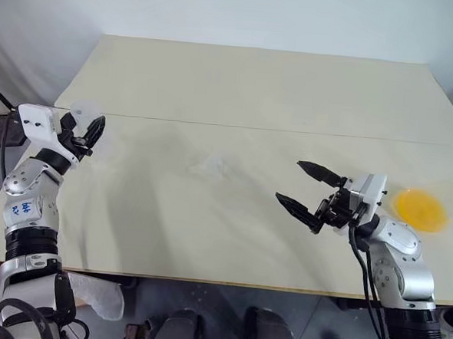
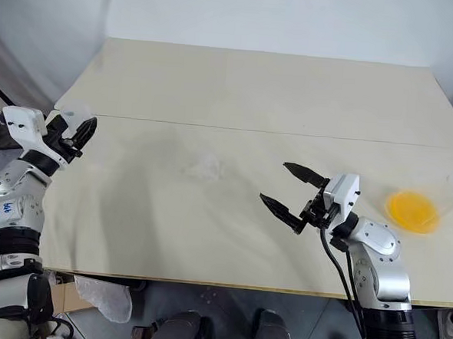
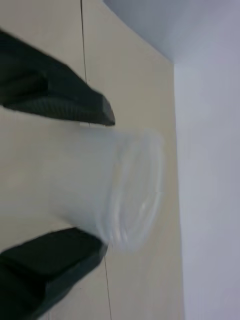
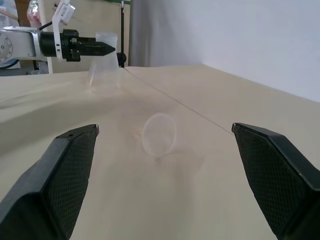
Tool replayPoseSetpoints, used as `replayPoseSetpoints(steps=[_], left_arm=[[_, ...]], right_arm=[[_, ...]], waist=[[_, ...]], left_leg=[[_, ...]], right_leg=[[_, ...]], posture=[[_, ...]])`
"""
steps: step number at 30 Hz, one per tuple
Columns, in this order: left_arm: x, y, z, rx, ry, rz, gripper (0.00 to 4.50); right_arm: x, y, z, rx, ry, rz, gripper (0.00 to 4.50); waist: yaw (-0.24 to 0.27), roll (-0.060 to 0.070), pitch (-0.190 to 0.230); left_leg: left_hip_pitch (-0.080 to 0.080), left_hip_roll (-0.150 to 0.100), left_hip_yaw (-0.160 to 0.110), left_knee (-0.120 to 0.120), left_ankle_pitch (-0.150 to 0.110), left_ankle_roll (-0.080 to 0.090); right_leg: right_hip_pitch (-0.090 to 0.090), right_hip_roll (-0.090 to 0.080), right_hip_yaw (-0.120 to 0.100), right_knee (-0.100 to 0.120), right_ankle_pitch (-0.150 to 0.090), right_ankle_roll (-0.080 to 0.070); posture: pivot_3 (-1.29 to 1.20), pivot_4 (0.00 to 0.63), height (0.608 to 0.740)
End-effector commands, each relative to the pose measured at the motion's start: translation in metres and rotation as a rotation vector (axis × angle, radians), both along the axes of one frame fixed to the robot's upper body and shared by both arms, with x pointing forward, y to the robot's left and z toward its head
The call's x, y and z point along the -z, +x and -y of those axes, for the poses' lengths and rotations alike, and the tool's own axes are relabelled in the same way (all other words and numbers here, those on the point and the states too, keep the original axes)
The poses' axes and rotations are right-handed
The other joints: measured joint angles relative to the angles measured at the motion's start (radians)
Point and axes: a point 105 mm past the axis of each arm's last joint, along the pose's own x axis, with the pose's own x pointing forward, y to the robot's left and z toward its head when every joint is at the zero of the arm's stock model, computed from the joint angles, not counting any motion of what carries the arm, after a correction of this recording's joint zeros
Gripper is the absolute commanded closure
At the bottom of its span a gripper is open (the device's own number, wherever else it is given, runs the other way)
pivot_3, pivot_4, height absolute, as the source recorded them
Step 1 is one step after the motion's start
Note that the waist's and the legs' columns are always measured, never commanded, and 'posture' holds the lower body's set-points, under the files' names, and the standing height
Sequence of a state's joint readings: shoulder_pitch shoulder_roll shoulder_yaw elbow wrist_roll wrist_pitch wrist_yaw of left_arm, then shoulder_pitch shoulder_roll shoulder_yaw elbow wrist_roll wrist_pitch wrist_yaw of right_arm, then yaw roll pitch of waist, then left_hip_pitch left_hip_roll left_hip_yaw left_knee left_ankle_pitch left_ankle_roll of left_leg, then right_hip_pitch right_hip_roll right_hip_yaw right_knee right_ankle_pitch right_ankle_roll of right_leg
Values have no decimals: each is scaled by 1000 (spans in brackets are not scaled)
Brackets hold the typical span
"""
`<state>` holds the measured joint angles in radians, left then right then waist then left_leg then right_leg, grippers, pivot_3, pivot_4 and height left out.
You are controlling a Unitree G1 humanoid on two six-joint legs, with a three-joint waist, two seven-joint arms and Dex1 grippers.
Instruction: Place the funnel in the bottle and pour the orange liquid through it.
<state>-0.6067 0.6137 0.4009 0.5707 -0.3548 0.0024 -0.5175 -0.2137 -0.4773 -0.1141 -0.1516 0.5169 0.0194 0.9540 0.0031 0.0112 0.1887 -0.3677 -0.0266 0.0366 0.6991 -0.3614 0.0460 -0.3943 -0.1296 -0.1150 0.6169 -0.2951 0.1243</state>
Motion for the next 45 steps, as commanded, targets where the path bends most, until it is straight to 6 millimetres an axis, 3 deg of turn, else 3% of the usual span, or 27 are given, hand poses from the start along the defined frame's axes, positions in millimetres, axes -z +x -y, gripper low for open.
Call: replayPoseSetpoints(steps=[1,5,9,13,20,24,33,37,42,45], left_arm=[[-8,1,0,-2,11,28,2120],[-8,3,1,7,10,24,2120],[-34,-5,14,107,7,133,2120],[-55,-33,72,473,137,158,2120],[-48,-77,171,1005,239,40,2120],[-27,-68,221,1120,264,20,2120],[-3,-35,299,1172,239,60,2120],[4,-32,316,1198,262,64,2120],[10,-33,324,1235,276,57,2120],[11,-37,324,1268,274,58,1197]], right_arm=[[-11,-5,-2,-1,5,62,0],[-12,-4,0,11,5,68,0],[-13,-5,3,29,2,77,0],[-17,-10,17,85,-12,88,0],[-16,-29,54,231,-59,67,0],[-13,-40,69,318,-73,50,0],[-9,-69,80,426,-74,34,0],[-7,-76,77,458,-56,31,0],[-5,-80,72,472,-42,26,0],[-3,-80,69,475,-34,22,0]], waist=[[0,0,0],[0,0,0],[1,0,0],[2,-2,1],[9,-2,2],[22,-2,1],[28,-2,2],[26,-2,2],[24,-2,2],[26,-2,2]], left_leg=[[0,0,0,0,0,0],[0,0,0,0,0,0],[0,0,0,0,0,0],[-1,0,-2,0,0,0],[0,-1,-2,0,0,1],[0,-1,0,1,2,1],[-2,-2,4,-1,3,3],[-1,-3,4,-1,4,3],[-1,-2,4,-1,4,3],[-1,-3,4,-1,4,3]], right_leg=[[0,0,0,0,0,0],[0,0,0,1,0,0],[0,0,0,1,0,0],[0,-1,1,1,0,0],[2,-2,7,-1,0,0],[3,-1,8,-3,0,0],[2,1,4,-7,1,1],[2,0,4,-6,1,2],[2,1,4,-6,1,2],[2,0,4,-6,1,2]], posture=[[0,150,740],[0,150,740],[0,150,740],[0,150,740],[0,150,740],[0,150,740],[0,150,740],[0,150,740],[0,150,740],[0,150,740]])
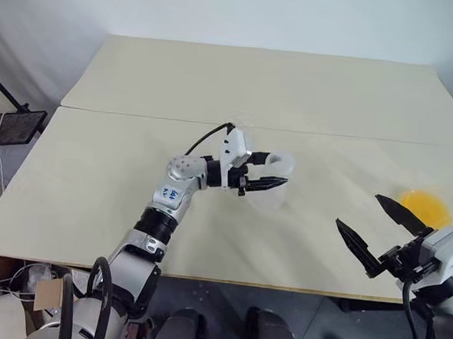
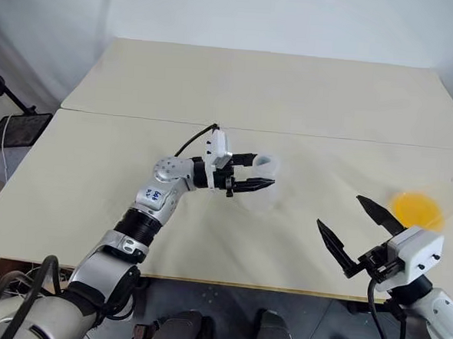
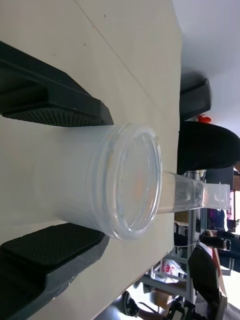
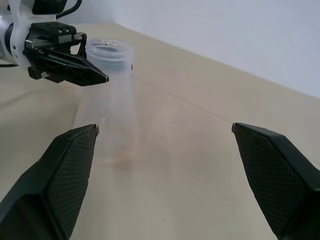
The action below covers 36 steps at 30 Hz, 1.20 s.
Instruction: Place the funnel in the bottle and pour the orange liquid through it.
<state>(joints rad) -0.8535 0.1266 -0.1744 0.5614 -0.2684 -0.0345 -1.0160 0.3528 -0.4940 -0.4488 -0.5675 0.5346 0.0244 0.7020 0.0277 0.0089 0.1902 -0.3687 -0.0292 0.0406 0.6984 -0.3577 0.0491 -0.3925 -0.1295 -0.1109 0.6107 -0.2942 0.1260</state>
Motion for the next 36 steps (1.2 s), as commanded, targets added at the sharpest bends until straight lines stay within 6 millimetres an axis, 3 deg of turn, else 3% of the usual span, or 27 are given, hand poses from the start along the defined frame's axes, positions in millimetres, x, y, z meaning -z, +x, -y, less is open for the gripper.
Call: replayPoseSetpoints(steps=[1,4,10,22,30,34,36], left_arm=[[-11,-6,3,47,-13,44,833],[-13,-8,-2,50,-29,45,65],[-14,-9,-25,40,-45,25,65],[-7,-9,-105,-223,-116,11,65],[9,-29,-196,-626,-160,-39,65],[29,-61,-258,-899,-138,-87,65],[38,-77,-277,-993,-129,-112,65]], right_arm=[[-8,-4,-6,-4,0,46,0],[-6,-2,-8,-9,8,47,0],[-6,3,-11,-32,14,54,0],[-7,22,-20,-124,14,63,0],[-6,24,-39,-298,13,26,0],[-6,32,-46,-358,10,19,0],[-6,35,-47,-379,3,16,0]], waist=[[2,0,0],[2,0,0],[-1,0,0],[-1,1,0],[-8,1,0],[-11,1,0],[-13,1,0]], left_leg=[[0,0,0,0,0,0],[0,-1,0,0,0,1],[0,0,-1,0,0,1],[0,-1,-3,1,0,1],[1,1,-4,0,0,0],[1,1,-5,0,0,0],[1,2,-5,-1,-1,-1]], right_leg=[[0,0,0,0,0,0],[0,0,0,0,0,0],[0,0,0,0,0,0],[0,-1,1,1,1,1],[0,-2,6,1,1,1],[0,-3,7,1,1,1],[1,-5,7,0,1,1]], posture=[[0,150,740],[0,150,740],[0,150,740],[0,150,740],[0,150,740],[0,150,740],[0,150,740]])
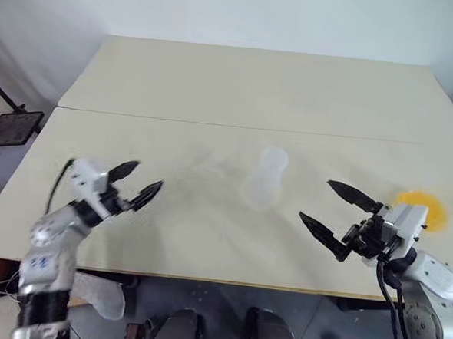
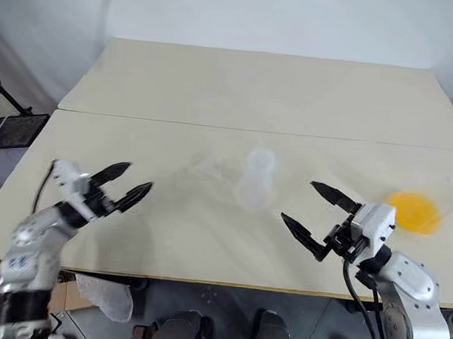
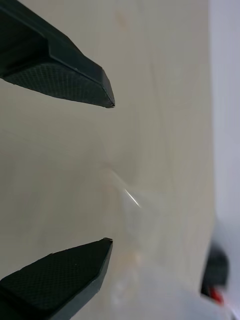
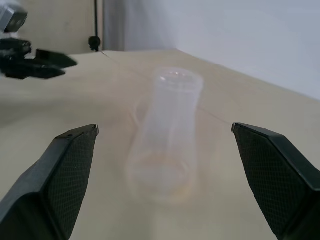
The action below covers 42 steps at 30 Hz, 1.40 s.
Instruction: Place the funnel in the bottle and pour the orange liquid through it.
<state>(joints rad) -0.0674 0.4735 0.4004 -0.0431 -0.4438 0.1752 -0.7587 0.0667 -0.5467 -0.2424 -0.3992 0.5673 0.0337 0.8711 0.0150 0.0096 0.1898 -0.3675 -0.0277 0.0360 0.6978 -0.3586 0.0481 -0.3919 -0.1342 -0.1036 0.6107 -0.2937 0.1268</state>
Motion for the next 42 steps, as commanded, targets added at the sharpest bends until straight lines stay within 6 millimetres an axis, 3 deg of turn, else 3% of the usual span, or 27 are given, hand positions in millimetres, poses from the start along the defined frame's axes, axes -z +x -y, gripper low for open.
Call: replayPoseSetpoints(steps=[1,4,8,19,25,32,37,42], left_arm=[[-8,-25,-30,-142,6,24,65],[6,-52,-43,-196,30,-34,65],[5,-58,-32,-161,34,-45,65],[-32,1,81,97,21,-13,65],[-25,34,125,55,46,-100,65],[-25,62,154,18,58,-106,65],[-24,85,164,-30,85,-78,65],[-19,94,166,-39,92,-82,65]], right_arm=[[-2,2,-1,-42,-9,5,0],[-3,6,-4,-71,-12,6,0],[-3,9,-1,-73,-17,1,0],[2,5,28,-8,-73,-23,0],[6,2,32,18,-81,-32,0],[11,-4,23,13,-59,-42,0],[13,-9,19,22,-44,-48,0],[15,-11,17,26,-32,-53,0]], waist=[[3,0,0],[13,0,0],[14,0,0],[10,1,0],[10,1,0],[15,1,0],[22,1,0],[23,1,0]], left_leg=[[0,0,0,0,0,0],[0,1,-1,0,-1,-1],[0,1,-2,1,-1,-1],[0,0,0,0,-1,-1],[0,-1,1,0,-1,0],[0,-1,1,1,-1,0],[-1,-3,2,2,0,1],[-1,-3,2,1,0,1]], right_leg=[[0,0,0,0,0,0],[1,-1,-1,-1,0,0],[1,-3,-1,-5,0,-1],[0,1,0,1,0,-1],[0,4,-1,1,0,-1],[0,4,-1,2,0,-1],[0,4,-3,0,0,0],[0,4,-4,1,0,0]], posture=[[0,150,740],[0,150,740],[0,150,740],[0,150,740],[0,150,740],[0,150,740],[0,150,740],[0,150,740]])
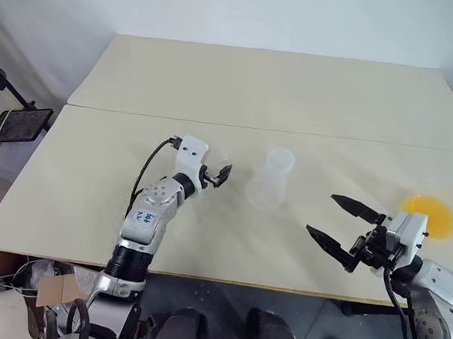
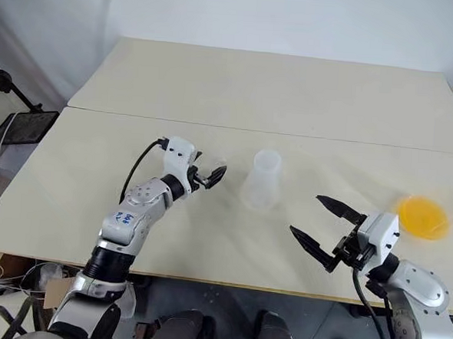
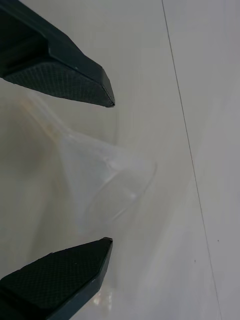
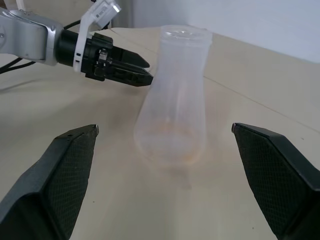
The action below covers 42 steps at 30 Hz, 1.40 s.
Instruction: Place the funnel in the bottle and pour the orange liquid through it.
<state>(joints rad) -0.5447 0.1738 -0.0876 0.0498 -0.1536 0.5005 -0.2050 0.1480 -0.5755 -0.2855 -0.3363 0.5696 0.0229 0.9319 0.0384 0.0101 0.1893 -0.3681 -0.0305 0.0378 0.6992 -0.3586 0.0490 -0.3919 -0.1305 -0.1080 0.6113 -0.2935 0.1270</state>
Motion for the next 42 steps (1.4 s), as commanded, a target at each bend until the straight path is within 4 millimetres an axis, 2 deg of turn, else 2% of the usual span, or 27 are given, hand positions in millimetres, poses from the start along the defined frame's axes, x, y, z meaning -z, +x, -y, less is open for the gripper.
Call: replayPoseSetpoints(steps=[1,8,14,21,35,40,42], left_arm=[[-7,5,1,-5,6,45,65],[-3,8,-8,-15,11,37,65],[-1,1,-20,11,33,25,65],[8,-11,-46,20,88,-2,65],[3,-12,-54,36,64,32,4485],[-10,-23,-57,146,44,74,4485],[-17,-36,-58,282,21,65,4485]], right_arm=[[-9,-5,-5,-5,6,45,0],[-7,-4,-8,-12,19,42,0],[-6,-3,-10,-20,24,41,0],[-3,-2,-13,-25,33,37,0],[-2,0,-15,-23,36,37,0],[-2,0,-14,-20,35,39,0],[-4,-2,-12,-10,29,43,0]], waist=[[0,0,0],[0,0,0],[-2,0,0],[-6,0,0],[-10,0,0],[-12,0,0],[-14,0,0]], left_leg=[[0,0,0,0,0,0],[0,0,0,0,0,0],[0,0,0,0,0,0],[0,0,-1,0,0,0],[0,0,-1,0,0,0],[1,0,-1,0,0,0],[0,1,-1,0,0,0]], right_leg=[[0,0,0,0,0,0],[0,0,0,0,0,0],[0,0,0,0,0,0],[0,0,1,1,0,0],[0,-1,1,1,0,0],[0,0,1,1,0,0],[0,0,1,1,0,0]], posture=[[0,150,740],[0,150,740],[0,150,740],[0,150,740],[0,150,740],[0,150,740],[0,150,740]])
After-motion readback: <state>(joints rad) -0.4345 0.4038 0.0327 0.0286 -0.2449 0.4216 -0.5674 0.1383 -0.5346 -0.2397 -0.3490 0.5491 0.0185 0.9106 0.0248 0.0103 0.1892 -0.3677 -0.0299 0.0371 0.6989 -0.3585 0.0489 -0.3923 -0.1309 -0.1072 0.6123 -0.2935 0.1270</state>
